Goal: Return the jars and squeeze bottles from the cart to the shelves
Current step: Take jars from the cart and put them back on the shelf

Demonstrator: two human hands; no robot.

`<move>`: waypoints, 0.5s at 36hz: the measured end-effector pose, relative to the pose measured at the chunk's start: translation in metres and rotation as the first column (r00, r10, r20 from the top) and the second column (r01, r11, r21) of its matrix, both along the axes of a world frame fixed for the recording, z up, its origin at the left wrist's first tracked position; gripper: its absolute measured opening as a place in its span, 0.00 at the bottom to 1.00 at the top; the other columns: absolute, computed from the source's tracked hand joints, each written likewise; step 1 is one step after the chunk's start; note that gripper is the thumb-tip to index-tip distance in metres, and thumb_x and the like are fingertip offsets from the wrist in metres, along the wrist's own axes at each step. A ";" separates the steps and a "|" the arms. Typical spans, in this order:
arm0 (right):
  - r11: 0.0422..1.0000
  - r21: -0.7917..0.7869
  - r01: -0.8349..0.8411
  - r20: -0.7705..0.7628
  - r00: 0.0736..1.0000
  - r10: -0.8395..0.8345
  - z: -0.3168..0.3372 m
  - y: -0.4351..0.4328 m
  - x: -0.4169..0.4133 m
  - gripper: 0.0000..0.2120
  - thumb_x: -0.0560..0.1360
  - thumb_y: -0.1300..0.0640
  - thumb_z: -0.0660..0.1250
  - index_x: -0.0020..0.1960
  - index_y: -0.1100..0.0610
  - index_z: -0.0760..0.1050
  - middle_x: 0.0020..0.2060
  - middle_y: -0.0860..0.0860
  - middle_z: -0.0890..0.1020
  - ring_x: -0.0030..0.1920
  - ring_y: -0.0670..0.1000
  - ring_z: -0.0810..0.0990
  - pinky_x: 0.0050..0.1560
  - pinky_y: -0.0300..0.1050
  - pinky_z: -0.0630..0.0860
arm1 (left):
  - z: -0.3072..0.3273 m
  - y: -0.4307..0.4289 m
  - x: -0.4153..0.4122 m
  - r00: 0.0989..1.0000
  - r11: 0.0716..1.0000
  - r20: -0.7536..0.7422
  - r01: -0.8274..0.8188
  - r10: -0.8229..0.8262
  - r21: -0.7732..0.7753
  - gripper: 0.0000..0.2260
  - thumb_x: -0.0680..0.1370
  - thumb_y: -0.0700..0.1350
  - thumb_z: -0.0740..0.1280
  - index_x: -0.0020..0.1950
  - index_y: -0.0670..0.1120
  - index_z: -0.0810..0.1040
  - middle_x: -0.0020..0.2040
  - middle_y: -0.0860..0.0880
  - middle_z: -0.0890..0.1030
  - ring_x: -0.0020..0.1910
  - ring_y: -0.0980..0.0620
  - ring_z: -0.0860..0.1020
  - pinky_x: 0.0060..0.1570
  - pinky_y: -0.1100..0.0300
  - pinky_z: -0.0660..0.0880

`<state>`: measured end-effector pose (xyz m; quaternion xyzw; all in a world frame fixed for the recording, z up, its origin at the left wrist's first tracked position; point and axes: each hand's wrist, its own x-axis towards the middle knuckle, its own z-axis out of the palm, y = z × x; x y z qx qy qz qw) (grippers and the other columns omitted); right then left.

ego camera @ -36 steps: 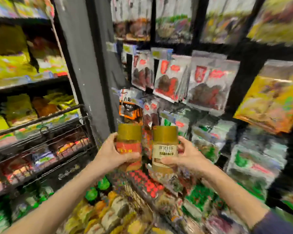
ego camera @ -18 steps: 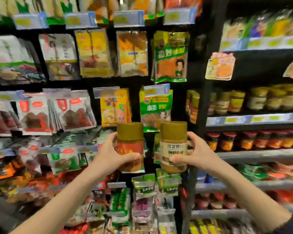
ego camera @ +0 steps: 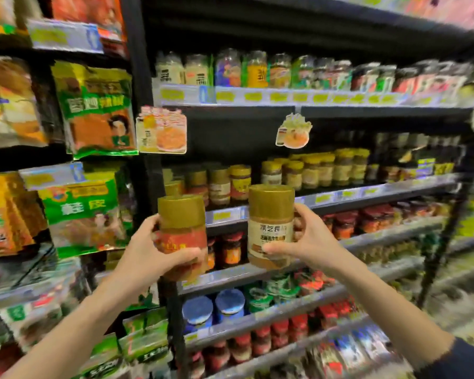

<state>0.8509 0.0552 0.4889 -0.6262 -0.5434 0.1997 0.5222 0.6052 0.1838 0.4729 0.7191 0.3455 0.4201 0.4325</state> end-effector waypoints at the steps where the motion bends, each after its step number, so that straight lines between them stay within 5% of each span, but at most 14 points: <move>1: 1.000 0.000 -0.001 -0.003 1.000 0.001 0.000 0.001 0.011 0.40 0.51 0.43 0.80 0.59 0.48 0.70 0.53 0.50 0.82 0.54 0.50 0.81 0.56 0.55 0.78 | 0.000 0.001 0.010 1.000 1.000 -0.003 -0.006 0.006 0.002 0.36 0.52 0.53 0.81 0.56 0.54 0.72 0.48 0.51 0.83 0.46 0.55 0.83 0.48 0.56 0.79; 8: 0.999 0.024 -0.042 -0.027 0.999 0.042 0.005 0.021 0.065 0.45 0.51 0.43 0.81 0.63 0.48 0.66 0.55 0.51 0.81 0.53 0.51 0.82 0.54 0.57 0.79 | 0.010 0.009 0.060 0.996 0.994 -0.036 -0.075 0.078 0.085 0.28 0.61 0.43 0.79 0.52 0.59 0.68 0.49 0.56 0.79 0.45 0.63 0.80 0.49 0.59 0.77; 18: 0.993 0.089 -0.082 -0.004 0.997 0.083 0.002 0.093 0.106 0.41 0.54 0.49 0.81 0.64 0.50 0.67 0.57 0.47 0.78 0.58 0.48 0.78 0.58 0.52 0.78 | 0.015 0.062 0.107 0.988 0.984 -0.075 -0.127 0.137 0.125 0.48 0.52 0.60 0.79 0.68 0.52 0.65 0.59 0.53 0.78 0.57 0.53 0.78 0.58 0.48 0.76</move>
